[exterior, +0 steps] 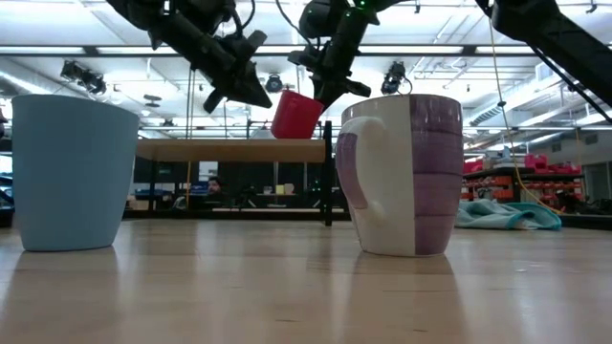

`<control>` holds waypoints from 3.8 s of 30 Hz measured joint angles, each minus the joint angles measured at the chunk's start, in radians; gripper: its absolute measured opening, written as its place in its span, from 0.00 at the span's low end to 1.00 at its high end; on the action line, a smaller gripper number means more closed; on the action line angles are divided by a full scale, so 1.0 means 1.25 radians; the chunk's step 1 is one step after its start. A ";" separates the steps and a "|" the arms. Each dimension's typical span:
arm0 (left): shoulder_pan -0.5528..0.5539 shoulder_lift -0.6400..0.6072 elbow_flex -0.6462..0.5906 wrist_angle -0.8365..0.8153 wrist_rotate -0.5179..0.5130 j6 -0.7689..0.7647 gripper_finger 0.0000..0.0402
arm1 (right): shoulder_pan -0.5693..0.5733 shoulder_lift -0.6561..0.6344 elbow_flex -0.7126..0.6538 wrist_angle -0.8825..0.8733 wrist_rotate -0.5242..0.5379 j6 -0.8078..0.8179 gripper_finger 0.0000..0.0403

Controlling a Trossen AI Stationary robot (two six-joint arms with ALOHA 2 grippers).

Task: Stack small to large cups/mugs on shelf
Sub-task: Put the orange cup on the shelf, then put the blue cup on the shelf

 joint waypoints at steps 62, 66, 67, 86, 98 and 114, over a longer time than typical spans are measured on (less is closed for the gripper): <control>0.047 -0.001 -0.001 0.014 -0.026 -0.024 0.05 | 0.003 -0.047 -0.001 0.078 -0.003 -0.050 0.13; 0.047 -0.001 -0.001 0.013 -0.017 -0.023 0.04 | 0.004 -0.078 -0.001 0.065 0.001 -0.050 0.13; 0.047 -0.002 -0.001 0.012 -0.010 -0.024 0.04 | 0.006 -0.092 -0.001 0.057 0.005 -0.051 0.13; -0.072 -0.262 -0.001 -0.435 0.006 -0.046 0.05 | 0.262 -0.316 0.000 -0.242 0.141 0.035 0.12; -0.303 -0.373 -0.001 -0.613 -0.030 -0.260 0.03 | 0.540 -0.334 -0.075 -0.235 0.281 0.214 0.12; -0.644 -0.280 0.000 -0.705 -0.072 -0.541 0.03 | 0.642 -0.334 -0.477 -0.107 0.174 0.407 0.12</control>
